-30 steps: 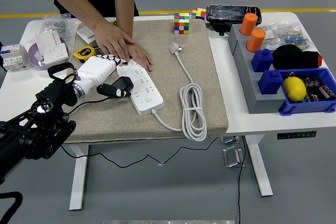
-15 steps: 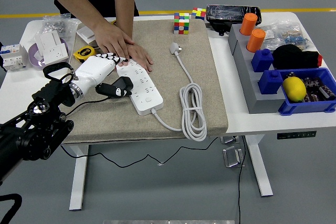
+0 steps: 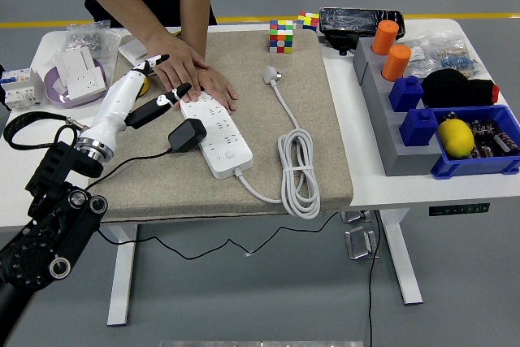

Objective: Pick up the plug,place it near the board,insert it into the board,press the button

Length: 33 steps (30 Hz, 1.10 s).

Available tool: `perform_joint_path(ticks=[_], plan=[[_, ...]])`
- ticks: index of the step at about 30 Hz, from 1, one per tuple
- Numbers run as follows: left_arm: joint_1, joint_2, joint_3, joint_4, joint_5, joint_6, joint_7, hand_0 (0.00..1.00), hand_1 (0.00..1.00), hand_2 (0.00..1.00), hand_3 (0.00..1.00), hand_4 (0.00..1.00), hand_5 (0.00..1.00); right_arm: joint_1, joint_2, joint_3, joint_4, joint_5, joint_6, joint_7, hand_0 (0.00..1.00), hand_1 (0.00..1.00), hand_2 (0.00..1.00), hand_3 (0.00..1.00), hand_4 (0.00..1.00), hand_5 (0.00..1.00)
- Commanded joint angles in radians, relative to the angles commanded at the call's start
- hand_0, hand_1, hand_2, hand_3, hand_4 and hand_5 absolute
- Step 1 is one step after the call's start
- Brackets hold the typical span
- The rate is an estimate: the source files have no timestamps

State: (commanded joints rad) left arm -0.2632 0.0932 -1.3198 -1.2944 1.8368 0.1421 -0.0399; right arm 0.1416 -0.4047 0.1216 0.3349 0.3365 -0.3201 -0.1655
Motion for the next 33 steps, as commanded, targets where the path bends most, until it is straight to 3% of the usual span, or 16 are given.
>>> perform_joint_path(ticks=[1,3,5,7,18,33], plan=[[0.018,0.0,0.0,-0.022,-0.039,-0.005,0.009,0.908,0.948,0.932,0.9,0.955,0.998,-0.001,0.001,0.002,0.001,0.0,-0.004,0.004,0.815,0.799,0.783,0.796,0.998,0.998],[0.053,0.001,0.004,-0.043,-0.126,-0.017,0.028,0.908,0.948,0.932,0.9,0.955,0.998,-0.001,0.001,0.005,0.0,0.0,-0.006,0.007,0.815,0.799,0.783,0.796,0.998,0.998],[0.078,0.002,0.006,-0.041,-0.152,-0.042,0.059,0.908,0.948,0.932,0.9,0.955,0.998,0.0,0.001,0.008,-0.002,0.001,-0.005,0.007,0.815,0.799,0.783,0.796,0.998,0.998],[0.094,0.0,0.005,-0.031,-0.135,-0.057,0.08,0.86,0.89,0.872,0.849,0.94,0.998,0.003,0.001,0.012,-0.002,-0.002,-0.005,0.007,0.815,0.8,0.785,0.796,0.998,0.998],[0.119,-0.01,0.029,-0.006,0.0,-0.096,0.099,0.87,0.889,0.851,0.832,0.928,0.998,0.002,-0.001,0.015,-0.005,0.001,-0.003,0.002,0.815,0.799,0.784,0.796,0.998,0.998],[0.105,-0.013,0.05,0.014,0.064,-0.093,0.087,0.9,0.872,0.83,0.825,0.903,0.998,0.003,0.0,0.021,-0.007,0.0,-0.003,0.0,0.812,0.798,0.782,0.795,0.998,0.998]])
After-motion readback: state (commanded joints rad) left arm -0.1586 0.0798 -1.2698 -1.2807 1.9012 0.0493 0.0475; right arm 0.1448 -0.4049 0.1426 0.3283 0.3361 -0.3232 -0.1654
